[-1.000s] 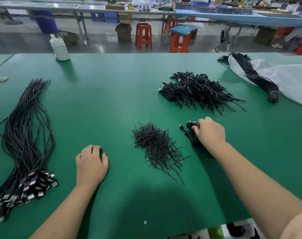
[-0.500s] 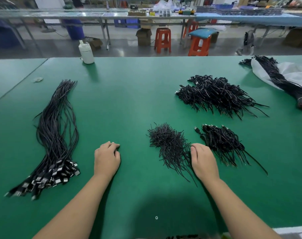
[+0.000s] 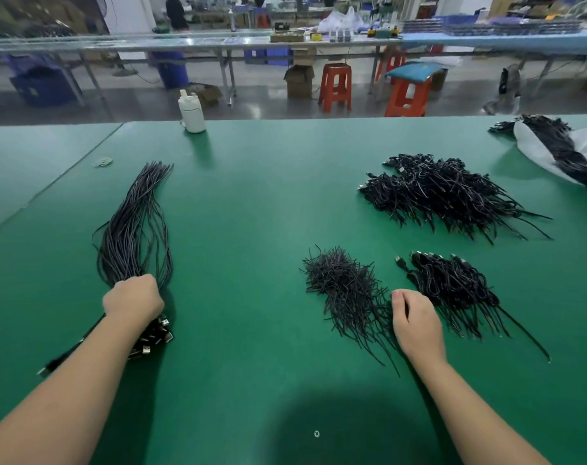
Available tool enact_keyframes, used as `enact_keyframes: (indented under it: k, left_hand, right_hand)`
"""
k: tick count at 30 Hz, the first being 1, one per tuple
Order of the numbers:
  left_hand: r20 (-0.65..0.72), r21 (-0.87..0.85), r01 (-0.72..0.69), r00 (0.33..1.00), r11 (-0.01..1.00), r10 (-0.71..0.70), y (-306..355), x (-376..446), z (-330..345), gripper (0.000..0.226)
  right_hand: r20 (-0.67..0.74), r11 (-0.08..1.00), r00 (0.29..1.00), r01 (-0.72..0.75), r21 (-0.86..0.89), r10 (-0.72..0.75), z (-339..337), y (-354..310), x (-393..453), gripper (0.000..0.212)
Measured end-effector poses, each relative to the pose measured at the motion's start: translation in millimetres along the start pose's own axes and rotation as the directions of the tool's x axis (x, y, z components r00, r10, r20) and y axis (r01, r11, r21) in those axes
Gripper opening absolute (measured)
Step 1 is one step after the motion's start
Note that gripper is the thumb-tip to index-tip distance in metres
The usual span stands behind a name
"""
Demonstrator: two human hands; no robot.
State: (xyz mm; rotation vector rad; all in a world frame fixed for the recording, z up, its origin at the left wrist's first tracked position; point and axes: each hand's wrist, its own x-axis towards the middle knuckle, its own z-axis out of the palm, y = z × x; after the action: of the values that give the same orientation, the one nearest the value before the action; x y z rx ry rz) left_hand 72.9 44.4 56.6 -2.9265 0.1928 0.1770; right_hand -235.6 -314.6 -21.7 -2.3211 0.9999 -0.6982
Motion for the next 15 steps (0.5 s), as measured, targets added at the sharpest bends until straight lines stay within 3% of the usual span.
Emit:
enact_keyframes:
  k: [6, 12, 15]
  left_hand:
    - [-0.057, -0.061, -0.044, 0.998, 0.997, 0.041, 3, 1, -2, 0.018]
    - [0.053, -0.347, -0.166, 0.979, 0.923, 0.196, 35, 3, -13, 0.02]
    - [0.034, -0.403, -0.199, 0.972, 0.893, 0.231, 59, -12, -9, 0.05]
  right_hand:
    - [0.001, 1.0, 1.0, -0.003, 0.01, 0.003, -1, -1, -2, 0.031]
    - [0.023, 1.0, 1.0, 0.001, -0.031, 0.0, -1, -2, -2, 0.03]
    - [0.026, 0.999, 1.0, -0.004, -0.034, 0.005, -2, -3, -2, 0.031]
